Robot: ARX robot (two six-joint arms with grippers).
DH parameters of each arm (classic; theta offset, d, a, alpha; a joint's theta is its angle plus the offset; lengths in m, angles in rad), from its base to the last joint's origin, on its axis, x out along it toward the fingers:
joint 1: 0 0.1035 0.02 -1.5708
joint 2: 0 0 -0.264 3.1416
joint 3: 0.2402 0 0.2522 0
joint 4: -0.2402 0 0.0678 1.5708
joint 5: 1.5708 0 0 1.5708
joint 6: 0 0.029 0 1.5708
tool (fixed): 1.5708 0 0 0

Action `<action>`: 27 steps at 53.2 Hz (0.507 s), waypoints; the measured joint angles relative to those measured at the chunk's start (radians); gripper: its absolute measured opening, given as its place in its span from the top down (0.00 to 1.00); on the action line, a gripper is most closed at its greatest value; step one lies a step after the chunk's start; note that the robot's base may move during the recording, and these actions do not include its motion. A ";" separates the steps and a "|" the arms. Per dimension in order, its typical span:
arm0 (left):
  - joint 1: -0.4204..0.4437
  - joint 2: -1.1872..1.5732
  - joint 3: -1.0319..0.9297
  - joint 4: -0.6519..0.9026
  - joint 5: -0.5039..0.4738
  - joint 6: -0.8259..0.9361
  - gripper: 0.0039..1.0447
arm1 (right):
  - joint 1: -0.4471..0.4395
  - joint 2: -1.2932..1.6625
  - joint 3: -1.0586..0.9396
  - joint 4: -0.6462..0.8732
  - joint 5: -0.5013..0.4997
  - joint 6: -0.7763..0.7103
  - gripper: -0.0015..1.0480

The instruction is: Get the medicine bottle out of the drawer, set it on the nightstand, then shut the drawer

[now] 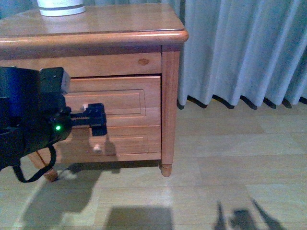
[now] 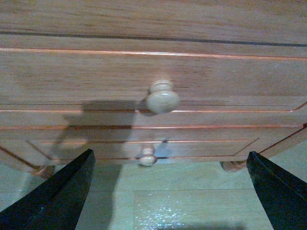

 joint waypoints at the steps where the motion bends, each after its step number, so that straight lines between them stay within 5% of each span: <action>1: -0.005 0.012 0.014 0.000 -0.002 -0.004 0.06 | 0.000 0.000 0.000 0.000 0.000 0.000 0.07; 27: 0.027 0.180 0.206 0.014 -0.034 -0.022 0.06 | 0.000 0.000 0.000 0.000 0.000 0.000 0.07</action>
